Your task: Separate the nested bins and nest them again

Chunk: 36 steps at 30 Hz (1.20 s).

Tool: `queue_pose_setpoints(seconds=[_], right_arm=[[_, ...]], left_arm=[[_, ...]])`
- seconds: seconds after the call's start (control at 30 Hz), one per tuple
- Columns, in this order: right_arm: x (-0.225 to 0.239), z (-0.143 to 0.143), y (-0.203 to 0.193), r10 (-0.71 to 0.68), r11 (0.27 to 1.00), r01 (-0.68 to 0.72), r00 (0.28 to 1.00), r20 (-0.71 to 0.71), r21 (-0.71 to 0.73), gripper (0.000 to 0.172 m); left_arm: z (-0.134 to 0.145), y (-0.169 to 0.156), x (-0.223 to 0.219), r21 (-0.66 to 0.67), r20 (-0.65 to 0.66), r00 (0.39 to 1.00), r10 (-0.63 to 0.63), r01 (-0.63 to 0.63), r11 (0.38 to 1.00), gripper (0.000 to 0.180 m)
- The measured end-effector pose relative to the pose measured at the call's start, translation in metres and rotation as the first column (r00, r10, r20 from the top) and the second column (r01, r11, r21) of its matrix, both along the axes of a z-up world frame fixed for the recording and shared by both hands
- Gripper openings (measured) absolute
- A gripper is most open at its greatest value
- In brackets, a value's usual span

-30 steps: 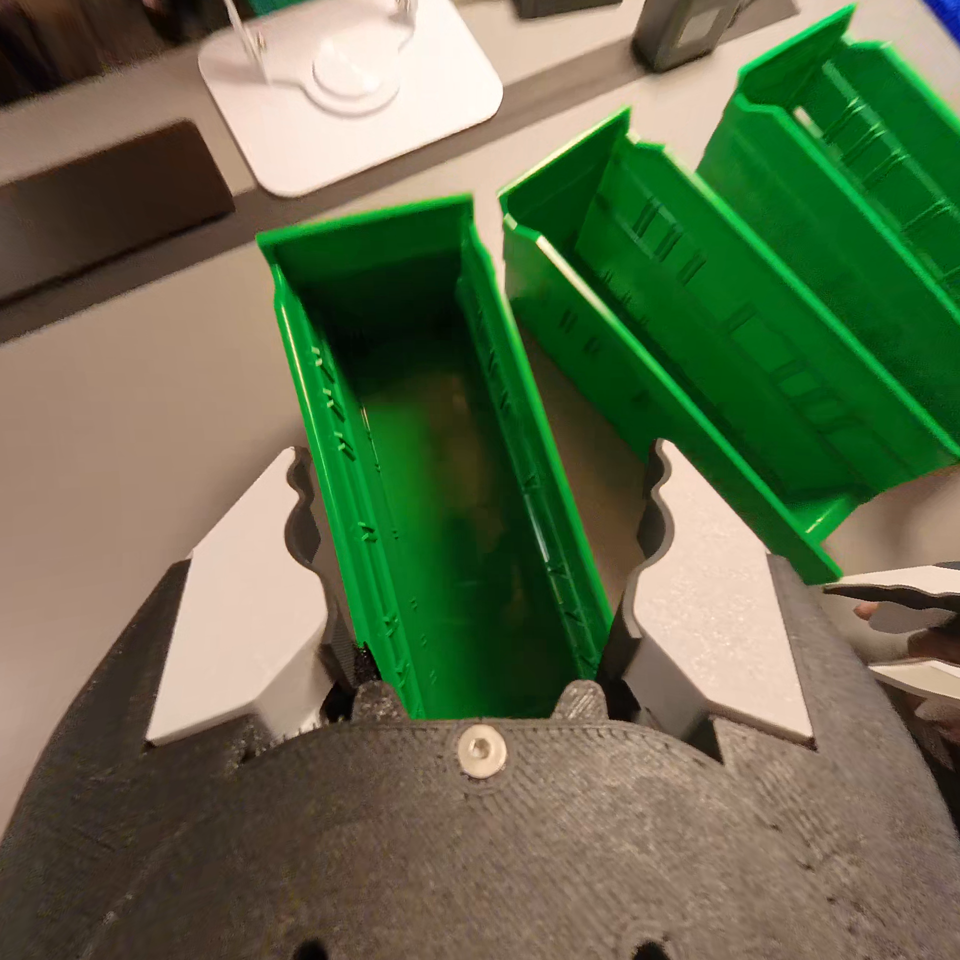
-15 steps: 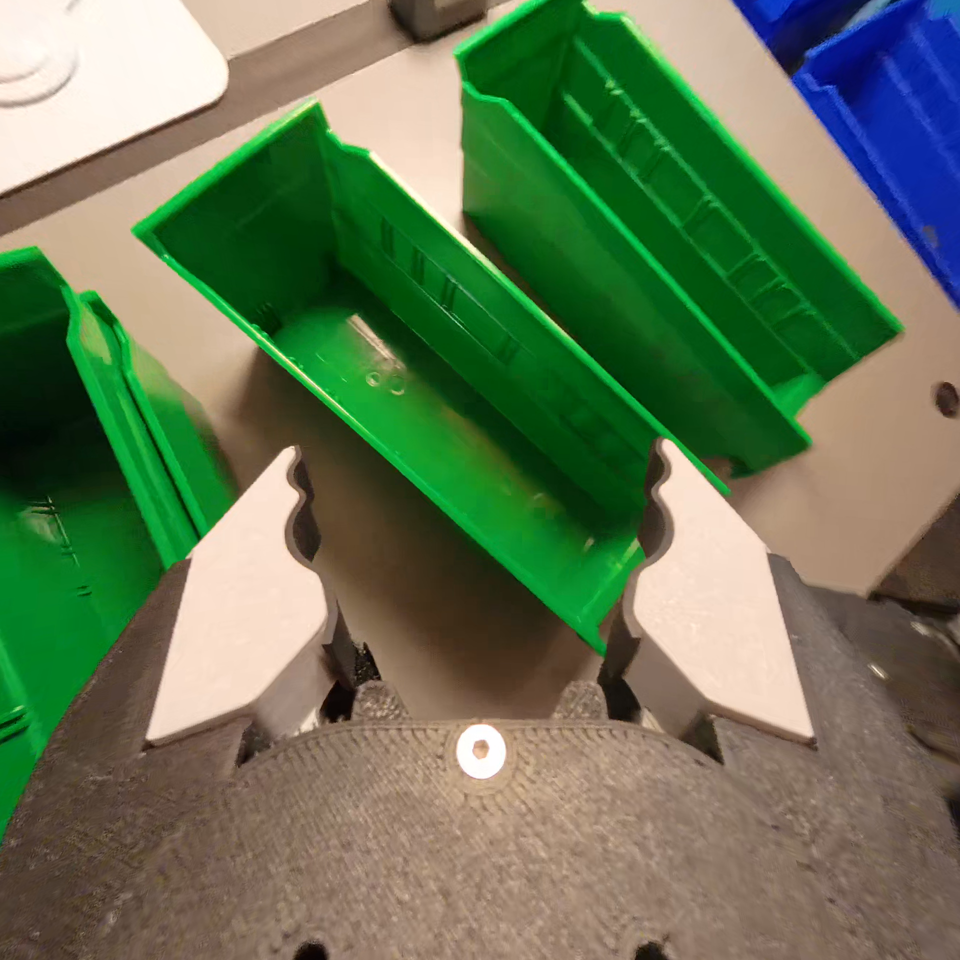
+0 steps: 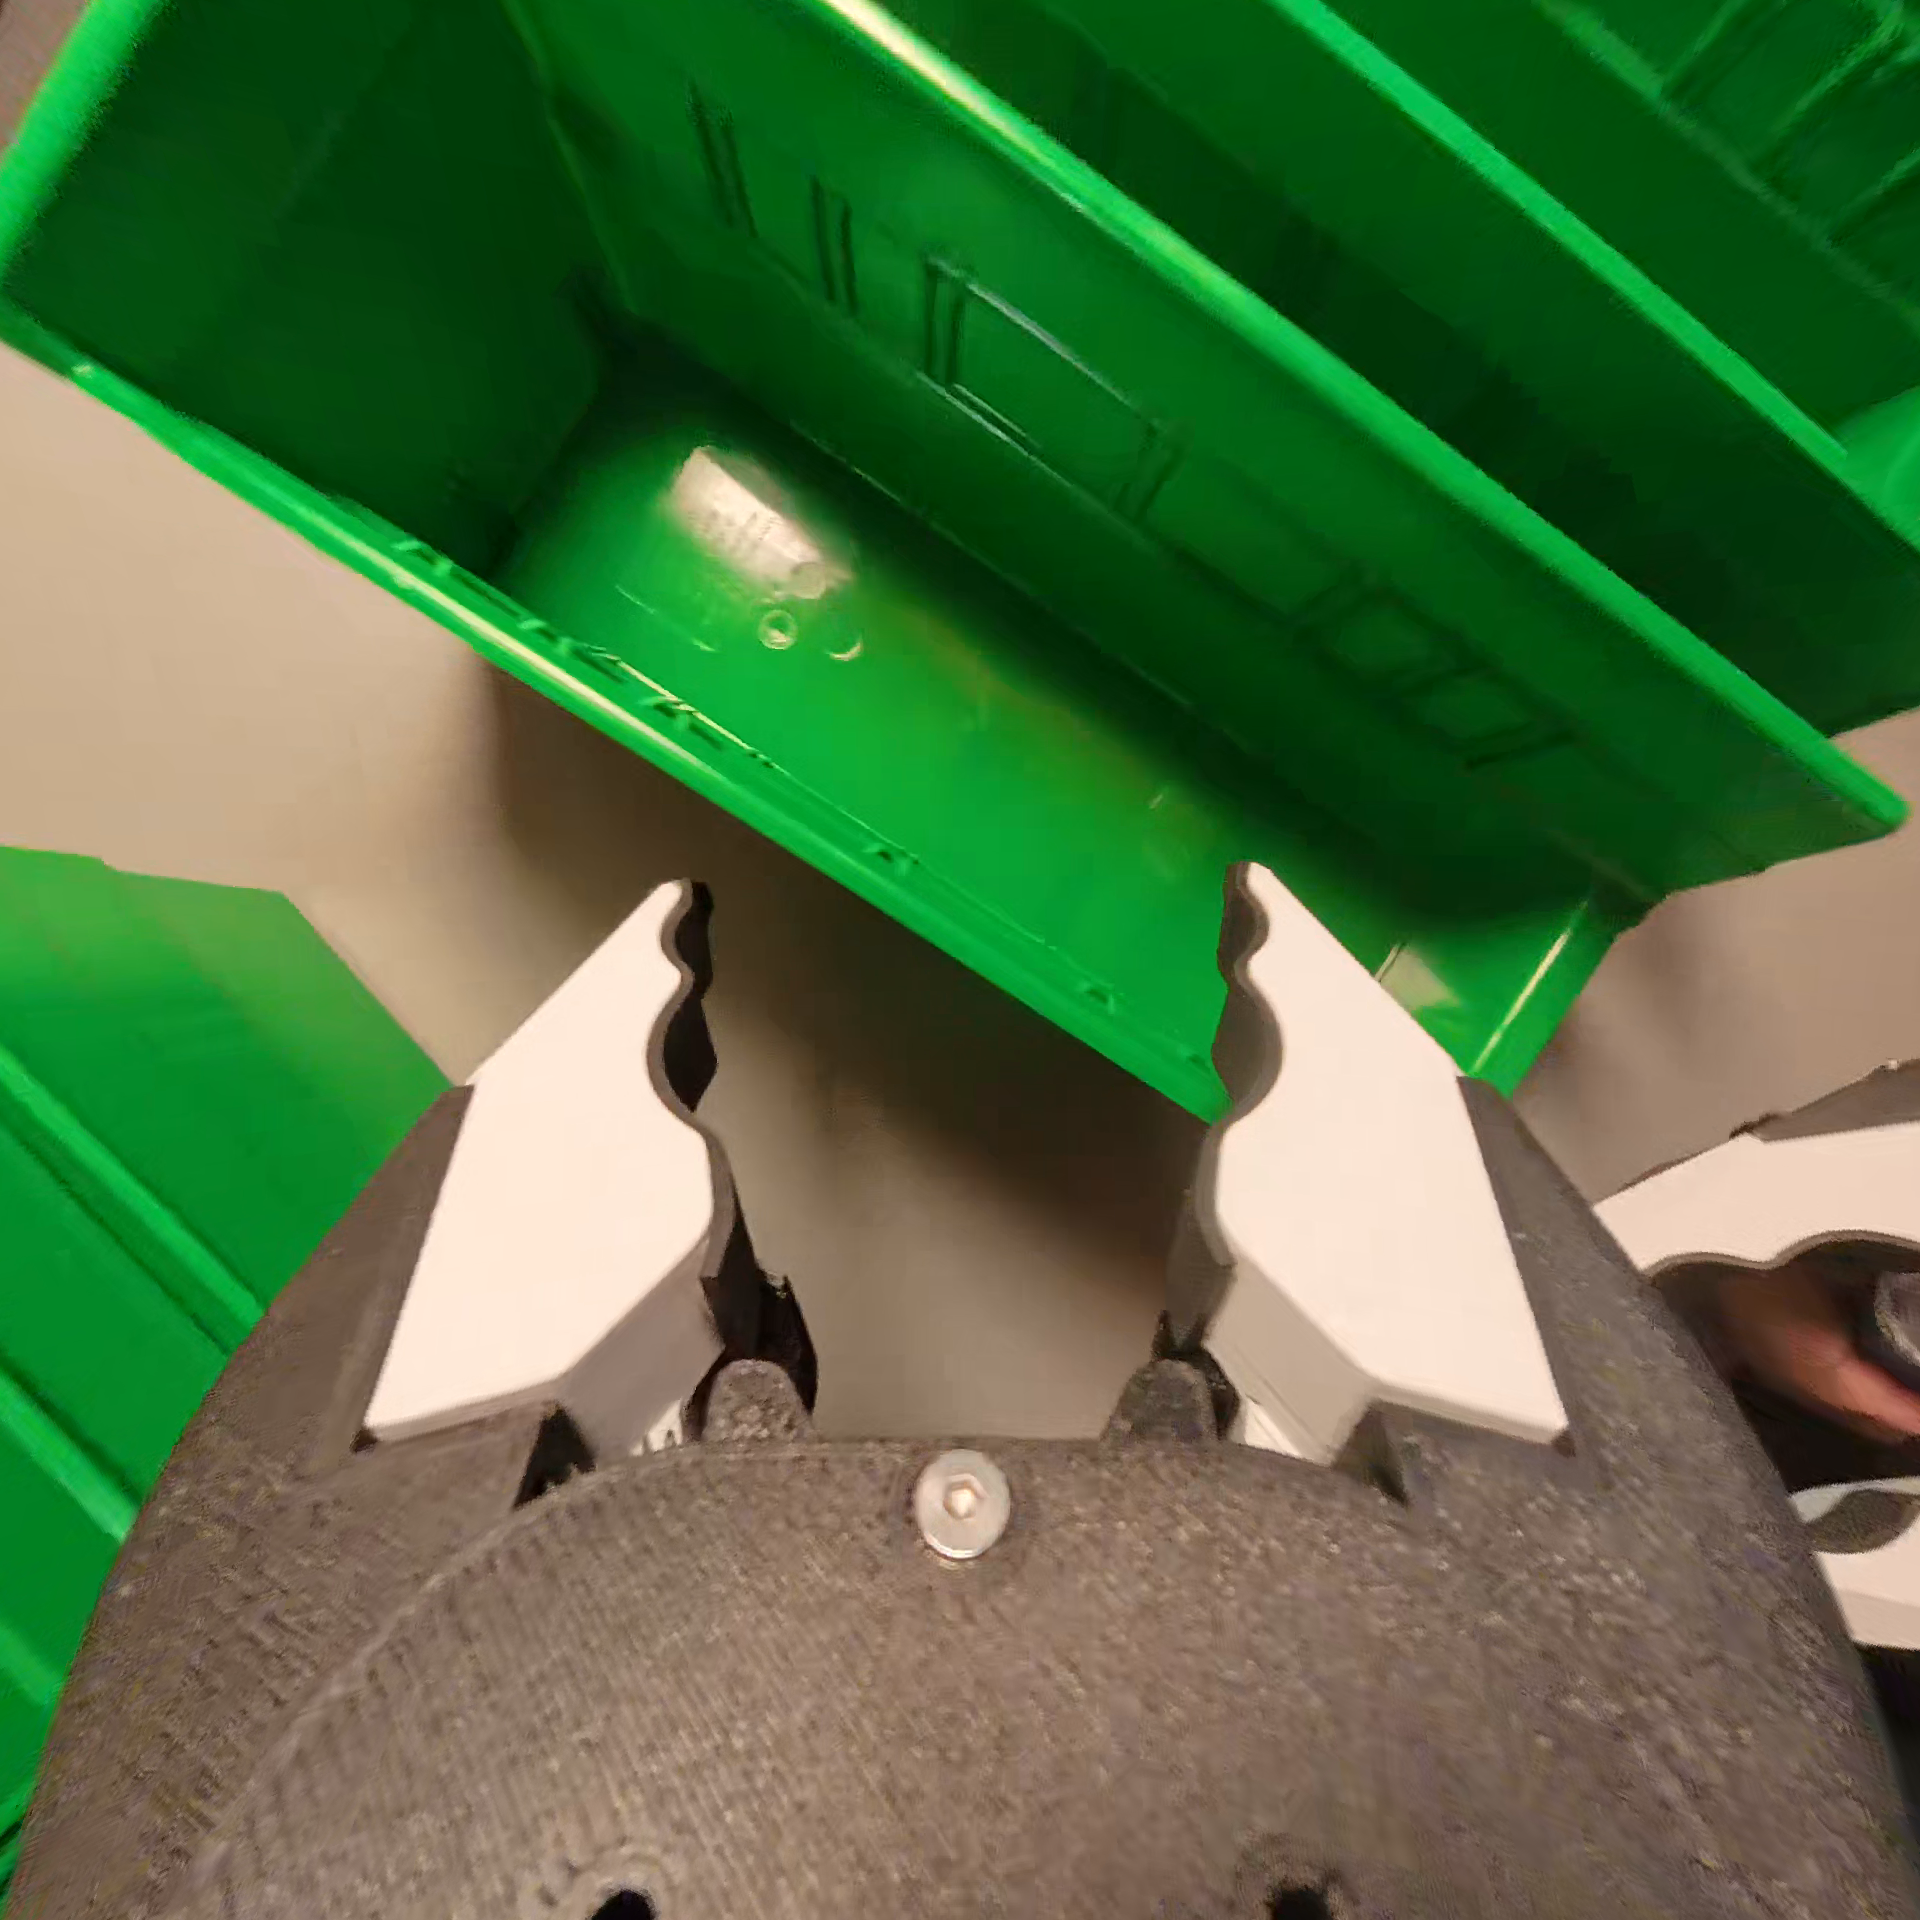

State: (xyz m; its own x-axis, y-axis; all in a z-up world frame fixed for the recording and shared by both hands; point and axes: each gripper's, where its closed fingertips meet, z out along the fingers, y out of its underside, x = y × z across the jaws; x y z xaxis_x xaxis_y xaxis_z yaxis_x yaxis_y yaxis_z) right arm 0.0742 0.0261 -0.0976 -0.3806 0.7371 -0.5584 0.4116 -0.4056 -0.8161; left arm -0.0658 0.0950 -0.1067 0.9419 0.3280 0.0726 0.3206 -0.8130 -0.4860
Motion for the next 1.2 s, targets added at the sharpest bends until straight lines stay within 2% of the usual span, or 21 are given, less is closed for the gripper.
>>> queue_pose_setpoints(seconds=[0.07,0.2,0.37,0.43,0.5,0.57,0.77,0.83,0.9,1.07,1.2], right_arm=[[0.0,0.0,0.0,0.001,1.0,-0.001,1.0,-0.002,-0.002,0.049],[0.0,0.0,0.0,0.002,1.0,-0.002,1.0,-0.002,-0.001,0.049],[0.001,0.001,0.0,0.004,1.0,-0.004,1.0,-0.007,-0.003,0.049],[0.001,0.001,-0.001,0.006,1.0,-0.006,1.0,-0.009,-0.001,0.049],[0.001,0.001,-0.001,0.008,1.0,-0.008,1.0,-0.01,-0.001,0.049],[0.001,0.002,-0.001,0.009,1.0,-0.009,1.0,-0.01,-0.001,0.048],[0.002,0.002,-0.001,0.011,1.0,-0.011,1.0,-0.012,-0.002,0.048],[0.002,0.002,-0.001,0.013,1.0,-0.013,1.0,-0.013,-0.004,0.048],[0.002,0.002,-0.001,0.012,1.0,-0.012,1.0,-0.015,-0.004,0.048],[0.002,0.002,-0.002,0.013,1.0,-0.013,1.0,-0.011,0.0,0.048],[0.002,0.001,-0.002,0.012,1.0,-0.012,1.0,-0.011,0.002,0.048]], left_arm=[[0.008,0.003,-0.007,0.051,0.028,0.998,0.064,-0.065,0.997,0.112],[0.018,0.01,-0.006,0.114,0.095,0.987,0.127,-0.137,0.984,0.116],[-0.001,-0.004,-0.017,-0.025,-0.06,0.996,0.068,-0.069,0.997,0.111],[0.002,-0.01,-0.03,-0.062,-0.141,0.989,0.052,-0.061,0.996,0.102],[0.006,-0.012,-0.041,-0.102,-0.241,0.971,0.001,-0.026,0.994,0.102],[0.012,-0.012,-0.043,-0.113,-0.274,0.962,-0.006,-0.026,0.993,0.099],[0.025,0.014,-0.011,0.028,-0.111,0.993,0.031,-0.028,0.999,0.1],[0.029,0.018,-0.006,0.049,-0.121,0.992,0.04,-0.034,0.998,0.1],[0.037,0.021,-0.004,0.06,-0.164,0.986,0.037,-0.027,0.998,0.106],[0.052,0.04,0.006,0.093,-0.192,0.981,0.037,-0.019,0.995,0.134],[0.039,0.053,0.0,0.035,-0.289,0.957,0.003,0.008,0.999,0.14]])
